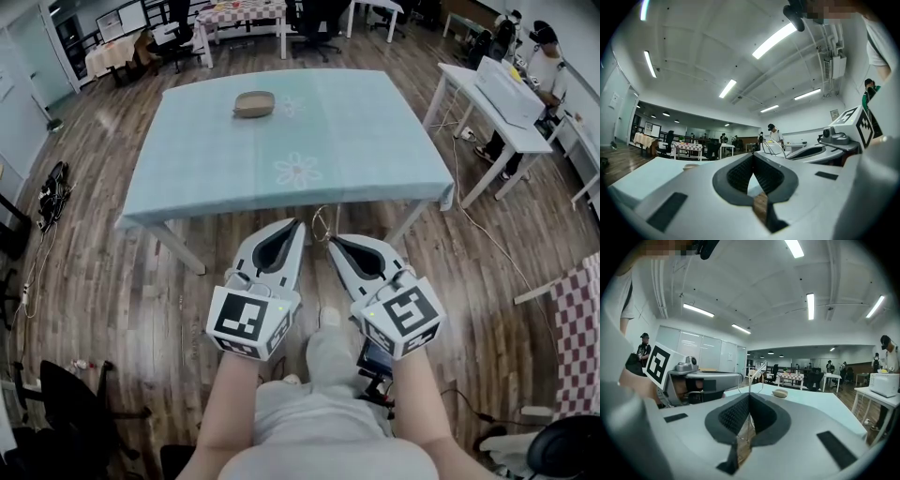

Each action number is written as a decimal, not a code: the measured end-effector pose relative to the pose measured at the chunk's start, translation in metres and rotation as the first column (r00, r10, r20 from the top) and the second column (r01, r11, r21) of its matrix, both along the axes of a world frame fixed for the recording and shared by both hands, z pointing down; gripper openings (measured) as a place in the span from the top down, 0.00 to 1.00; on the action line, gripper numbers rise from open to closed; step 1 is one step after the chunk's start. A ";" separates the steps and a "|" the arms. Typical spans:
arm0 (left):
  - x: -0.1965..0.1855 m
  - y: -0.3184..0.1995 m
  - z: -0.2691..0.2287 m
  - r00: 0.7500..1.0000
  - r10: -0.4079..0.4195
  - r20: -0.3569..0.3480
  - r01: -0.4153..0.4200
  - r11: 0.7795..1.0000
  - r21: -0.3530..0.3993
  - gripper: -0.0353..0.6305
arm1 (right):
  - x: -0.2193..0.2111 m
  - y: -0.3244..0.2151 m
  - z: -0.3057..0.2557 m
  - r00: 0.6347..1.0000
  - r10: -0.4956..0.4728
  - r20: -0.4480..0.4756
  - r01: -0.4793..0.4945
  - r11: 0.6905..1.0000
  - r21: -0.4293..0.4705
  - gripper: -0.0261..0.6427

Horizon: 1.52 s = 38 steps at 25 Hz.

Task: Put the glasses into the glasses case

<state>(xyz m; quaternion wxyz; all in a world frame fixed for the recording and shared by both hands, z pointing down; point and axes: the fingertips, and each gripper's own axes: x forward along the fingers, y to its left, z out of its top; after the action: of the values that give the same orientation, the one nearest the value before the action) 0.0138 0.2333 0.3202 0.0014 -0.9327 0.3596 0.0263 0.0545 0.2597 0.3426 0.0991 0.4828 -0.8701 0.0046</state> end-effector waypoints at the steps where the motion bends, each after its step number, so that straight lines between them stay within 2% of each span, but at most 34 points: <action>1: 0.000 -0.006 0.000 1.000 -0.004 0.001 0.004 1.000 0.000 0.93 | 0.000 -0.006 0.000 1.000 -0.005 -0.001 0.005 1.000 -0.001 0.95; 19: 0.016 -0.112 0.008 0.995 -0.087 0.041 0.089 0.995 -0.049 0.93 | 0.019 -0.117 0.005 0.996 -0.088 -0.007 0.087 0.995 -0.053 0.95; 31: 0.058 -0.181 0.017 0.985 -0.173 0.024 0.174 0.980 -0.099 0.93 | 0.072 -0.182 0.012 0.989 -0.145 0.019 0.146 0.985 -0.087 0.95; 38: 0.083 -0.216 0.017 0.977 -0.214 0.024 0.215 0.972 -0.099 0.93 | 0.099 -0.216 0.016 0.984 -0.176 0.027 0.178 0.979 -0.098 0.95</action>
<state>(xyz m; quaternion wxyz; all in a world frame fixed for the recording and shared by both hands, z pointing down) 0.0967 0.0173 0.3375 -0.0404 -0.8875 0.4590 0.0018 0.1535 0.0438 0.3590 0.1149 0.3980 -0.9091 0.0437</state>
